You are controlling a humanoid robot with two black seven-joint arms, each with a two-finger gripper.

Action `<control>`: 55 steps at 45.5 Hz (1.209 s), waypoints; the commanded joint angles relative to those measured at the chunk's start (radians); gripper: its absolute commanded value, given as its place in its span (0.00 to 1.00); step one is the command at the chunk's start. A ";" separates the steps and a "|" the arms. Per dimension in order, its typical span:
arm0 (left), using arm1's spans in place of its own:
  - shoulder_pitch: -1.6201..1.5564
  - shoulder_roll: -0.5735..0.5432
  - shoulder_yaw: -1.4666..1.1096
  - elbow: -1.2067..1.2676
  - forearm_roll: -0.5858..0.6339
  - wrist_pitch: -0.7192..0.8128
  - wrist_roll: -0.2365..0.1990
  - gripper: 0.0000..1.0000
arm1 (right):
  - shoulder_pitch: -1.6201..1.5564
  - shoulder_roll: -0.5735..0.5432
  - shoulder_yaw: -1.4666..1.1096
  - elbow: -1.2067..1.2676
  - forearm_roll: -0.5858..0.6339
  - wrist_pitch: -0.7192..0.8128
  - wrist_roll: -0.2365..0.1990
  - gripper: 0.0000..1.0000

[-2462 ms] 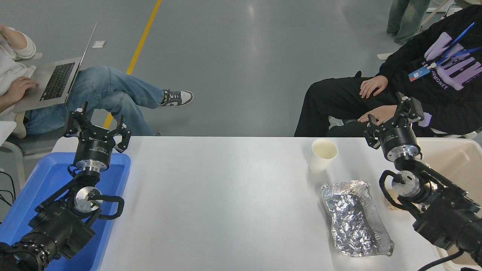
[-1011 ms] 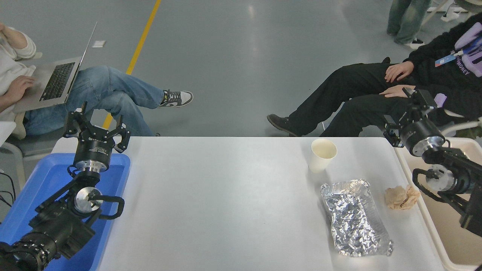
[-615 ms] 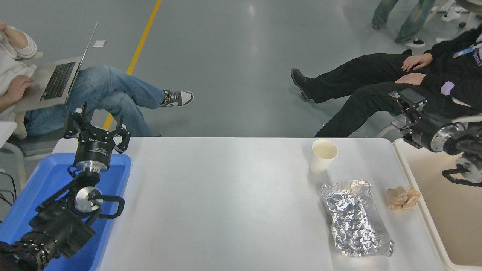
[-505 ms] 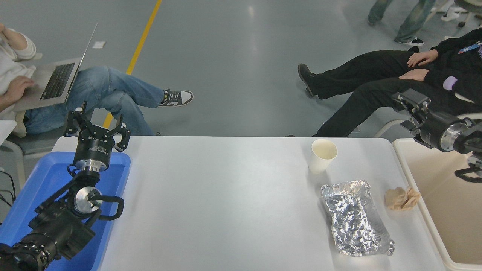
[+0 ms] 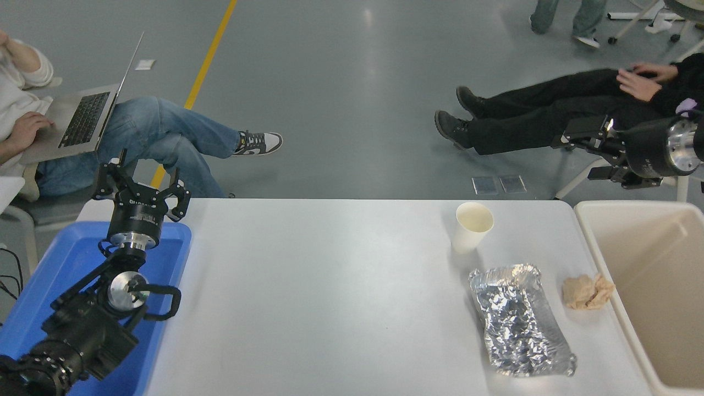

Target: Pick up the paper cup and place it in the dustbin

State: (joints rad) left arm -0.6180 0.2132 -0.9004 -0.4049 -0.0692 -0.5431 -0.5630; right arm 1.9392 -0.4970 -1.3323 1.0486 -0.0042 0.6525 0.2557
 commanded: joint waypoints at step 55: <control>0.001 0.000 0.000 0.001 0.000 0.000 0.000 0.99 | 0.339 0.270 0.102 0.189 0.059 0.133 -0.362 1.00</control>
State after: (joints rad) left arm -0.6170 0.2127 -0.9005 -0.4040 -0.0691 -0.5430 -0.5629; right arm 2.3584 -0.2182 -1.2869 1.2623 0.0573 0.7850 -0.1056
